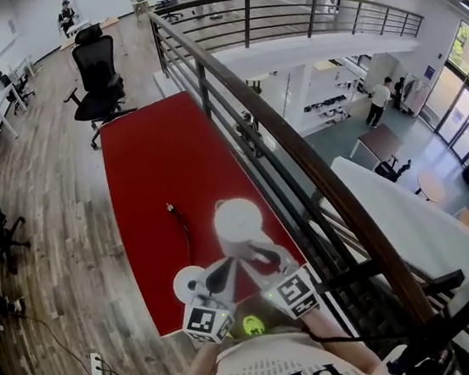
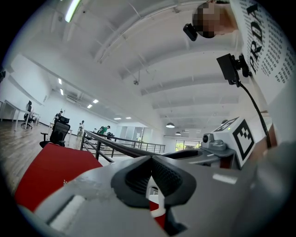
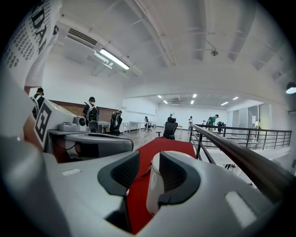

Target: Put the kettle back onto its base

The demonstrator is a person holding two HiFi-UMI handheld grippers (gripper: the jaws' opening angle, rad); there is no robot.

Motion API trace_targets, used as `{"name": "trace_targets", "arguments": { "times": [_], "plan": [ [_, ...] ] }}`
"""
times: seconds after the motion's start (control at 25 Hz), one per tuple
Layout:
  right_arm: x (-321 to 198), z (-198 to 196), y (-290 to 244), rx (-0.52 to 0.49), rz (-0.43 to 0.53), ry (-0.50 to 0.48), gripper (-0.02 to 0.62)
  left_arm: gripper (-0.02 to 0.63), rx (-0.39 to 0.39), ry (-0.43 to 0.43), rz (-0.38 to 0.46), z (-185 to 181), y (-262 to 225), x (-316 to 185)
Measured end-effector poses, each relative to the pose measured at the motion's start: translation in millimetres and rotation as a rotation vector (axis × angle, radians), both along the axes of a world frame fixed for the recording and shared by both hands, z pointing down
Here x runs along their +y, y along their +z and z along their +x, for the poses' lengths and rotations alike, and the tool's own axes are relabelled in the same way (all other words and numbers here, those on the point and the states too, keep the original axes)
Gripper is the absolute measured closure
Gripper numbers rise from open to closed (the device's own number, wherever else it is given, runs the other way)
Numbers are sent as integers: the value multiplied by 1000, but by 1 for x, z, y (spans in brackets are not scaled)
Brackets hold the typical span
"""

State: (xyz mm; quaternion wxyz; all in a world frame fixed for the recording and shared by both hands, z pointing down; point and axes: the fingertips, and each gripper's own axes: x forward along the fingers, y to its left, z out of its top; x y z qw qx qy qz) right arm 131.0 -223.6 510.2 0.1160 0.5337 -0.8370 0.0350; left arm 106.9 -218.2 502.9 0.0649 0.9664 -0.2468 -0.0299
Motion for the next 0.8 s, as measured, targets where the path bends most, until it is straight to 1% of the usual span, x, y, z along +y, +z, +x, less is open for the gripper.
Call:
{"name": "trace_targets", "arguments": {
  "times": [0.36, 0.6, 0.8],
  "plan": [
    [-2, 27, 18, 40, -27, 53, 459, 615, -12, 45, -30, 24, 21, -4],
    [-1, 45, 29, 61, -55, 93, 453, 615, -15, 60, -33, 41, 28, -3],
    [-1, 59, 47, 91, -86, 114, 433, 615, -29, 67, -54, 50, 49, 0]
  ]
}}
